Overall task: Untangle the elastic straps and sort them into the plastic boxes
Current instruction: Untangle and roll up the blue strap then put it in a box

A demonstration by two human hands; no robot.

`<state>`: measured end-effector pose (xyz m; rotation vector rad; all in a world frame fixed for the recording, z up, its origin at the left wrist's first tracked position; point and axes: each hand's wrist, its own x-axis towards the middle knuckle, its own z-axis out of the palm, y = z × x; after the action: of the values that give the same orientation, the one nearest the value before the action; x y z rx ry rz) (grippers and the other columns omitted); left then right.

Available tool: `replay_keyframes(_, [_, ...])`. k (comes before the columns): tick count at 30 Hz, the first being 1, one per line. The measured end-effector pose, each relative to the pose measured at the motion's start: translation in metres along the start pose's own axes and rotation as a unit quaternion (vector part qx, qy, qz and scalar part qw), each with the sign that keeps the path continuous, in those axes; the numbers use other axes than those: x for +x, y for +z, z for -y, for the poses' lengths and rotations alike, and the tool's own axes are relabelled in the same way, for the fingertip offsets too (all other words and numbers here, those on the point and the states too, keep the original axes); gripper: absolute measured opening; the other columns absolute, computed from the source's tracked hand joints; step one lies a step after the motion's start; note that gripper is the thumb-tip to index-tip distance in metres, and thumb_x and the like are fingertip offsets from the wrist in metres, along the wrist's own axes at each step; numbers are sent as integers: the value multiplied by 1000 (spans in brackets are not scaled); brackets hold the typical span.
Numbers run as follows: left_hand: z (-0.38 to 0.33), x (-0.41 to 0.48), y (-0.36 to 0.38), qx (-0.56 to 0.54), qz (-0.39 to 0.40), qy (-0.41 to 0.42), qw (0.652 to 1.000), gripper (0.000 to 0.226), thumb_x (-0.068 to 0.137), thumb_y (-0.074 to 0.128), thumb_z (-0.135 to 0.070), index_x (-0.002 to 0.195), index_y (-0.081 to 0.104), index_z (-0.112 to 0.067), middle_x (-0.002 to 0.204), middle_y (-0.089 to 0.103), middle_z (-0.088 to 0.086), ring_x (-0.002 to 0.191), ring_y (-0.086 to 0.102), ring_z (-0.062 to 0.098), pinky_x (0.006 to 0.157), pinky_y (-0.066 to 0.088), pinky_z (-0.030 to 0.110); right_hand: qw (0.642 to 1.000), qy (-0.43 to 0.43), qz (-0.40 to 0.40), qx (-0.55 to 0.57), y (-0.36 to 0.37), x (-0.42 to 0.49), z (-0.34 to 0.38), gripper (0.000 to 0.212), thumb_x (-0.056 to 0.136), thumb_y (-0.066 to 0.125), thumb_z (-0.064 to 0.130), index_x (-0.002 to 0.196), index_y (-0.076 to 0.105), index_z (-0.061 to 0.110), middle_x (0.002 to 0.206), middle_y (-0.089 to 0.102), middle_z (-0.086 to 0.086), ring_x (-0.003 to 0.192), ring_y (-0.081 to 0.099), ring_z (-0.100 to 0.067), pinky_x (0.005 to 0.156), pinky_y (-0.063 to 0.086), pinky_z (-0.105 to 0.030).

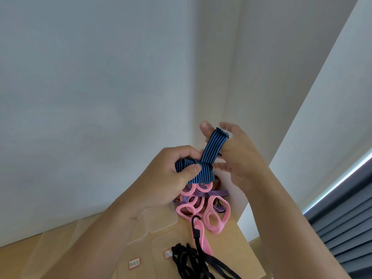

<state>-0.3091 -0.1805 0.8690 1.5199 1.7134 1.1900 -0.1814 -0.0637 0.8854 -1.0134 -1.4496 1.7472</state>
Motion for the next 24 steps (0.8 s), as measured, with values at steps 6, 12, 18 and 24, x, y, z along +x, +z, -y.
replay_keyframes(6, [11, -4, 7, -20, 72, -63, 995, 27, 100, 62, -9, 91, 73, -31, 84, 74, -7, 74, 69, 23, 65, 54, 37, 985, -85, 13, -147, -3, 9, -6, 36, 69, 90, 40, 81, 71, 11, 81, 72, -17, 63, 62, -22, 58, 53, -38])
replay_keyframes(12, [33, -4, 19, -118, 43, -134, 983, 27, 101, 60, -5, 98, 78, -24, 96, 78, 7, 85, 71, 27, 70, 56, 38, 886, -249, 94, -380, 7, -6, 9, 13, 82, 80, 23, 93, 73, 24, 68, 65, 7, 64, 64, -6, 63, 56, -36])
replay_keyframes(18, [44, 13, 0, -325, -85, -216, 917, 44, 90, 46, 14, 84, 79, -16, 81, 74, 13, 67, 68, 21, 58, 54, 29, 789, -294, 175, -510, 25, -31, -6, 29, 81, 56, 7, 88, 67, 33, 68, 48, 18, 64, 48, -5, 55, 37, -22])
replay_keyframes(24, [36, 21, -20, -354, -189, -202, 893, 26, 99, 56, 1, 111, 76, -10, 103, 77, 15, 71, 68, 15, 60, 52, 26, 763, -263, 211, -552, 27, -40, -44, 34, 86, 66, 33, 118, 61, 40, 95, 46, 15, 86, 50, -10, 70, 46, -28])
